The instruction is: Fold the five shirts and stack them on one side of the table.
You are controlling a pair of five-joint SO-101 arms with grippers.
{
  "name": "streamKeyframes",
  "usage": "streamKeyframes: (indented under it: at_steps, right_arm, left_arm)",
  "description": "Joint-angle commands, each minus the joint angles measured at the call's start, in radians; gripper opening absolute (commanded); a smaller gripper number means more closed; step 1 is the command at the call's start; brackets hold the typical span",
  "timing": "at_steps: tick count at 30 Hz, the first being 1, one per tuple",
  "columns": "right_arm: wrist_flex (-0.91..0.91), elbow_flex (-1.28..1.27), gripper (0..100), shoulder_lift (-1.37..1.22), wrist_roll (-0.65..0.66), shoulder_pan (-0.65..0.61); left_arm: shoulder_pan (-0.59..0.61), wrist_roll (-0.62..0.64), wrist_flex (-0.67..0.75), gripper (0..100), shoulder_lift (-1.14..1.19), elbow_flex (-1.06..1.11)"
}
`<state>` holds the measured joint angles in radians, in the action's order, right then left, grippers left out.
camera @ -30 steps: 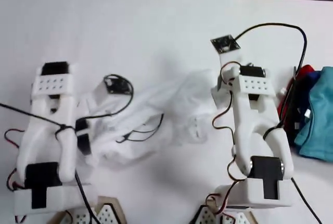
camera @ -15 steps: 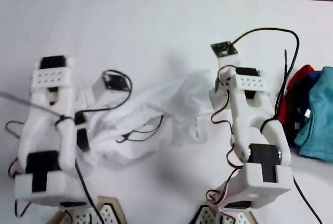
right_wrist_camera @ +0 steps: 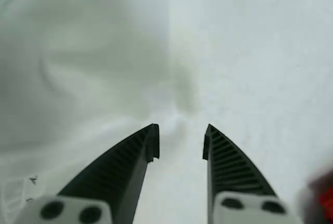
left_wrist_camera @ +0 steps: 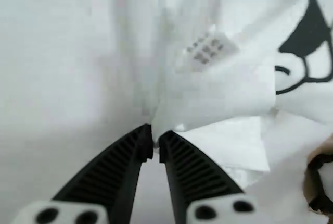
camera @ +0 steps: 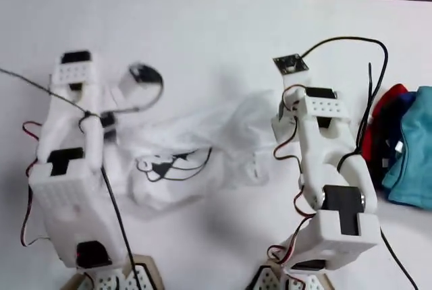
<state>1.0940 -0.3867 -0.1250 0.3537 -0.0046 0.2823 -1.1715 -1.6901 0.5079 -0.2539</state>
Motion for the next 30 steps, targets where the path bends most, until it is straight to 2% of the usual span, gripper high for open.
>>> streamKeyframes:
  at_steps: [1, 4, 6, 11, 16, 19, 25, 30]
  right_arm:
    - [-0.008, 0.035, 15.2, 0.002, -0.006, 0.001]
    - [-0.008, 0.035, 15.2, 0.002, -0.009, 0.001]
    - [-0.008, 0.035, 15.2, 0.001, -0.011, 0.001]
    - [-0.01, 0.035, 15.2, 0.001, -0.012, 0.001]
    - [-0.01, 0.035, 15.2, 0.001, -0.012, 0.001]
    - [-0.01, 0.035, 15.2, 0.001, -0.012, 0.001]
    - [-0.01, 0.035, 15.2, 0.001, -0.011, 0.001]
    - [-0.01, 0.035, 15.2, 0.001, -0.011, 0.001]
  left_arm:
    - [0.032, 0.044, -0.092, 2, 0.023, -0.289]
    - [0.06, 0.123, -0.098, 2, 0.025, -0.397]
    - [0.069, 0.133, -0.1, 2, 0.008, -0.363]
    - [0.077, 0.043, -0.098, 2, -0.127, 0.001]
    - [0.077, -0.161, -0.095, 3, -0.272, 0.464]
    - [0.078, -0.226, -0.095, 4, -0.33, 0.615]
    - [0.104, -0.253, -0.097, 19, -0.503, 0.619]
    - [0.104, -0.249, -0.097, 20, -0.646, 0.475]
